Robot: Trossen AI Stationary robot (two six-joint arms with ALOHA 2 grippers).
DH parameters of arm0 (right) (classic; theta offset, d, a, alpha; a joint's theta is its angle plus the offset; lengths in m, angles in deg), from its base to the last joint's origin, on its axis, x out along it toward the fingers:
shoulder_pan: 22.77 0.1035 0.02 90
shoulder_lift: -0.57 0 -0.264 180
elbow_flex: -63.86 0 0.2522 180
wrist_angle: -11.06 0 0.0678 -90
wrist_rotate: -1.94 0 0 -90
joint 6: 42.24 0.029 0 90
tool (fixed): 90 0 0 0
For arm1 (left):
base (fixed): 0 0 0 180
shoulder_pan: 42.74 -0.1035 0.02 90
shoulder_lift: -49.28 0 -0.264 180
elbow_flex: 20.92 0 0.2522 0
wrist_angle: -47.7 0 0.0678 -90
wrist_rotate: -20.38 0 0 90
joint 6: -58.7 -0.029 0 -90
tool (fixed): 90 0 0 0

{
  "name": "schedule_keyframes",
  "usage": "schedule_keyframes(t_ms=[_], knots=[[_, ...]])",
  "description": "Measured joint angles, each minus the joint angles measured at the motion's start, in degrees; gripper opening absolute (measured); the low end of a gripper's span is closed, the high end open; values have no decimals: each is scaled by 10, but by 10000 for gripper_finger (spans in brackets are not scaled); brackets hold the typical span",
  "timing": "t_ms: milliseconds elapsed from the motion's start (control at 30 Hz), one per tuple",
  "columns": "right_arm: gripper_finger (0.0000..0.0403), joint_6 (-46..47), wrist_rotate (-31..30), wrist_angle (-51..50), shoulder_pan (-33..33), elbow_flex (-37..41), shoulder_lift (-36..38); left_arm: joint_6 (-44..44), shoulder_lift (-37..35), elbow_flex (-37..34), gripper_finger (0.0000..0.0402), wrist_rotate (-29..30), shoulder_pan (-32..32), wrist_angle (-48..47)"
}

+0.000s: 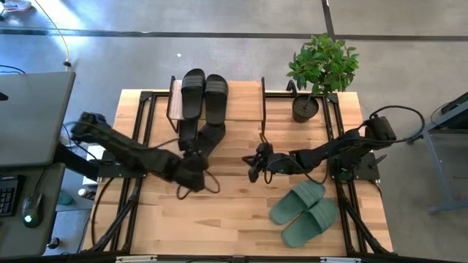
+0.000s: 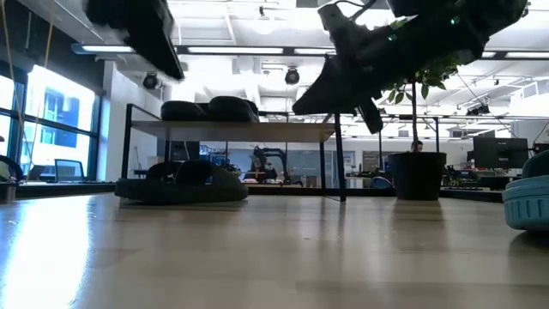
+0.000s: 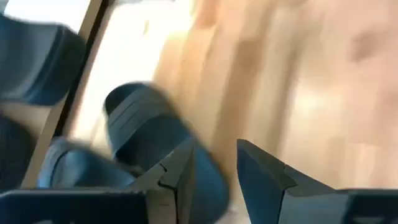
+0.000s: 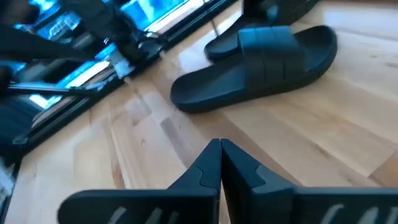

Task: Pick and place slides into the shelf
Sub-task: Put the black slide under the shelf

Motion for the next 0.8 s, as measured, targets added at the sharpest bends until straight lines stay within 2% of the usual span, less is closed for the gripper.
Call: schedule_keyframes(t_ms=[100,233,367,500,567,667,800], knots=[[0,-8,-12,-4,1,-13,-14,-18,-57,0,97,-36,26,15],[0,-34,1,-24,-10,-76,-69,-34,-121,0,88,-113,34,40],[0,-33,29,-61,-24,-116,-123,-33,-150,-1,78,-247,32,28],[0,-33,41,-63,-25,-121,-134,-36,-154,-30,65,-421,34,47],[0,-33,44,-65,-22,-115,-129,-36,-151,-55,56,-474,34,55],[0,-33,41,-66,-17,-112,-122,-37,-150,-101,42,-476,34,60],[0,-21,22,-80,-3,-112,-116,-32,-142,-163,21,-377,33,63]])
